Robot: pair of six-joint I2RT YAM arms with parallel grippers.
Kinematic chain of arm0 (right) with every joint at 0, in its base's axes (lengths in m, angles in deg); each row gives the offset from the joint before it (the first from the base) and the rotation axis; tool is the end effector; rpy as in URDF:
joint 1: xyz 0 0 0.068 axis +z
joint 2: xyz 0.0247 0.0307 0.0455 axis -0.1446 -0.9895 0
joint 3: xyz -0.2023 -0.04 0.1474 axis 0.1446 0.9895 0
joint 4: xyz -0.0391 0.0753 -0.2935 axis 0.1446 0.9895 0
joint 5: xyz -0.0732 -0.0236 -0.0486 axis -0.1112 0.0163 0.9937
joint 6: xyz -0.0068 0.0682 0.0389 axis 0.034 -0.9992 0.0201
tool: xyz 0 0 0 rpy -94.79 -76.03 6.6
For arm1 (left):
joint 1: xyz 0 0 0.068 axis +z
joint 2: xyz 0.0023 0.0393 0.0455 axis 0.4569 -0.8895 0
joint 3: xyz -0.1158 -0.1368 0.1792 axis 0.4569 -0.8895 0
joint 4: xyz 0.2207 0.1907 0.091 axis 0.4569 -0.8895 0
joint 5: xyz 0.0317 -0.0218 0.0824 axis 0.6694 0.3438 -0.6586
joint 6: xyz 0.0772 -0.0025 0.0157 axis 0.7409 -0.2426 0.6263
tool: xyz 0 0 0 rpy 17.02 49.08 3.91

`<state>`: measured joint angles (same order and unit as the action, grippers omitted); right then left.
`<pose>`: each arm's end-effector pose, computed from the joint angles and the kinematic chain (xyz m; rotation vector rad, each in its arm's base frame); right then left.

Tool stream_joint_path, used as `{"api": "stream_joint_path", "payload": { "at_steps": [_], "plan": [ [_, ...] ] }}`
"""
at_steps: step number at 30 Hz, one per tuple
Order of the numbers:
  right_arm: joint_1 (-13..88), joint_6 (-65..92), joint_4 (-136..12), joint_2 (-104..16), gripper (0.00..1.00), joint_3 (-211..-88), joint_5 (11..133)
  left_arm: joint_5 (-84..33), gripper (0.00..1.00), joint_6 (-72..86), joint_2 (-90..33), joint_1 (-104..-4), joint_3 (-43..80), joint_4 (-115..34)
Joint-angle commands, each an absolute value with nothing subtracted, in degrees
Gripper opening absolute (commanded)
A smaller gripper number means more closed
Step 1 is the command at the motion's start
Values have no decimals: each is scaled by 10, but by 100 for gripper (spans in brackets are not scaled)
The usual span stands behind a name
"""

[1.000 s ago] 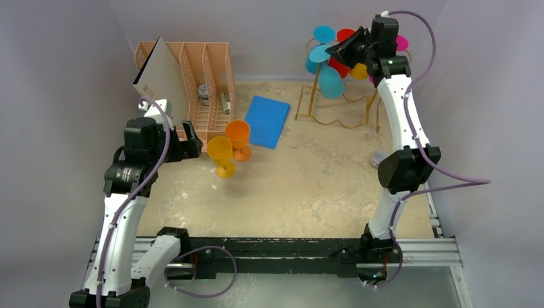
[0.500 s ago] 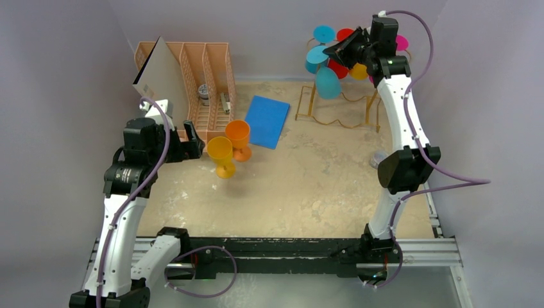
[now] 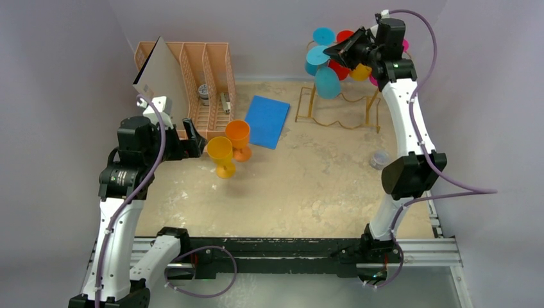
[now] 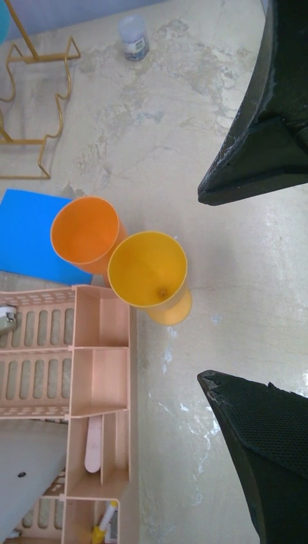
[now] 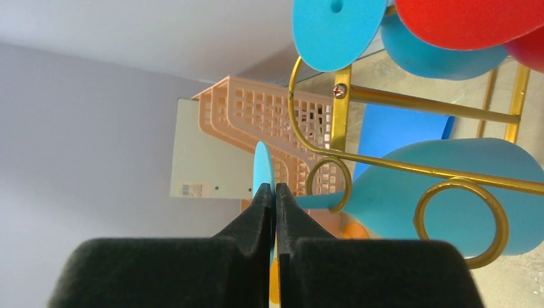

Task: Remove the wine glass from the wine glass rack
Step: Pick up the wine glass from the wine rack.

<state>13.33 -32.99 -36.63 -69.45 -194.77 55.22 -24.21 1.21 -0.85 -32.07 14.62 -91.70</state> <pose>0.4864 0.0708 0.4493 0.4614 1.8364 1.0933 0.2320 -0.0309 0.3826 -0.1181 2.0932 -0.4028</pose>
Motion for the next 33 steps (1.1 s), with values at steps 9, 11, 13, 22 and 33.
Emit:
{"api": "stream_joint_path", "payload": {
  "at_steps": [9, 11, 13, 22, 33],
  "plan": [
    [134, -412, -585, -636, 0, -1839, 330, -120, 100, 3, -27, -316, 202, -910],
    [134, -406, -576, -634, 0, -1835, 331, -117, 100, 3, -32, -317, 203, -909],
    [133, -399, -569, -631, 0, -1831, 333, -114, 100, 2, -35, -317, 203, -909],
    [131, -378, -544, -615, 0, -1812, 339, -96, 100, 1, -44, -316, 205, -909],
    [131, -335, -507, -602, 0, -1790, 374, -80, 100, 18, -60, -317, 221, -920]
  ]
}}
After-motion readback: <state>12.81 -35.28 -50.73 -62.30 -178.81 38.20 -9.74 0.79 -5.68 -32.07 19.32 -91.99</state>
